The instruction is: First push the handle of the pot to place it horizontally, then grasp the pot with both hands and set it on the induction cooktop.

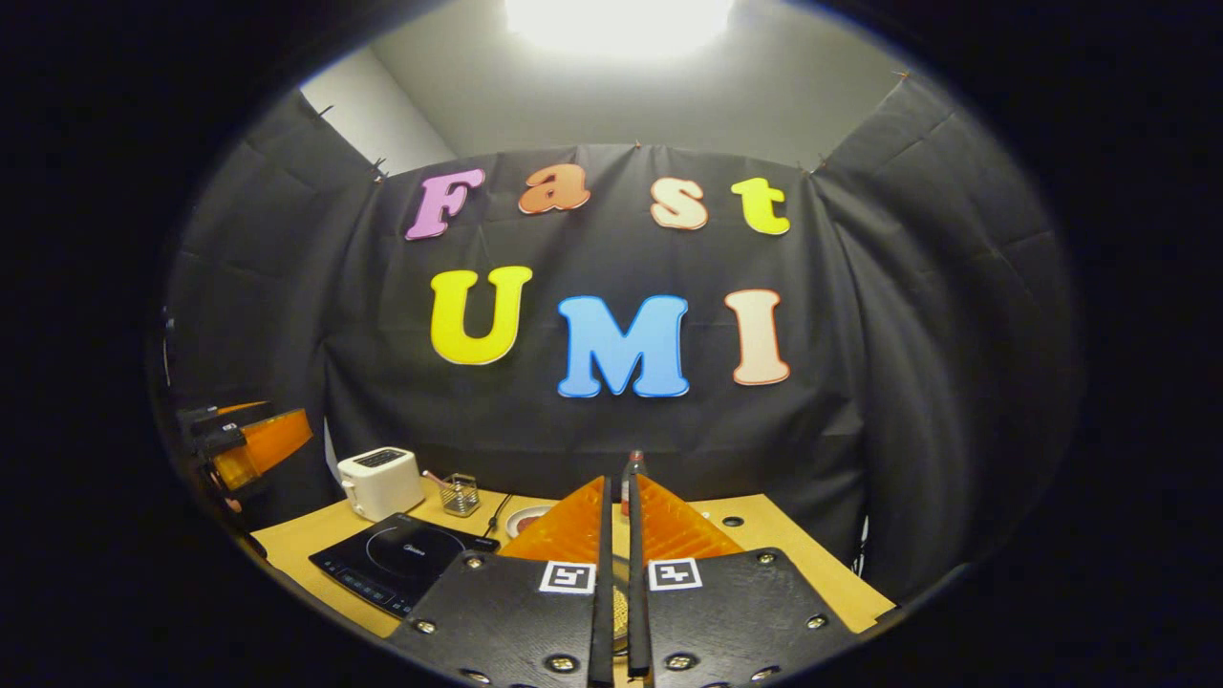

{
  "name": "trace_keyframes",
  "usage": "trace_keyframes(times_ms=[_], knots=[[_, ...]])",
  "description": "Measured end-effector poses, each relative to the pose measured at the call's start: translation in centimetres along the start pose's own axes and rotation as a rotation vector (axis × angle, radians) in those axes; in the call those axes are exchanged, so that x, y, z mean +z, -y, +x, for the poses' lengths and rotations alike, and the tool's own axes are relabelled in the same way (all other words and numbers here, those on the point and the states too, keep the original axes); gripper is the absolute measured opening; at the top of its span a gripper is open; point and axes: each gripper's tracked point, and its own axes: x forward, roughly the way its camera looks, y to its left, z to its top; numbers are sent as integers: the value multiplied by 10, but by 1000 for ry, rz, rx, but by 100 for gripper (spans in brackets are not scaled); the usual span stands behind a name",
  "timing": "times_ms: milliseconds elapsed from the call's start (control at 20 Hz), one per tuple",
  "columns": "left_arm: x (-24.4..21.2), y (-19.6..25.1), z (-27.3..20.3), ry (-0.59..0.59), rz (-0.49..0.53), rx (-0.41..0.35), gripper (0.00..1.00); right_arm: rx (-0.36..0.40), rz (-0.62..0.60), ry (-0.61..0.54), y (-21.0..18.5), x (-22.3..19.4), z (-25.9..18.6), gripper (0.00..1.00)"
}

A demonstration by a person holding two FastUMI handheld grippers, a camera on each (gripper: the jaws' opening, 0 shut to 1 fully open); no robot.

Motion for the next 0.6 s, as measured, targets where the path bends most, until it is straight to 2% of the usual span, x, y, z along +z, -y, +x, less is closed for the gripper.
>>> trace_keyframes(times_ms=[150, 300, 400, 600], knots=[[-3, -11, 2, -1, 17, 19, 92, 87, -34, -106, -14, -34, 2, 6], [-8, -11, 5, -9, 24, 34, 100, 153, -81, -191, -23, -64, 7, 6], [-15, -13, 13, -19, 24, 51, 97, 219, -108, -248, -31, -85, 10, 6], [-25, -12, 30, -39, 18, 91, 100, 348, -172, -378, -40, -130, 14, 5]])
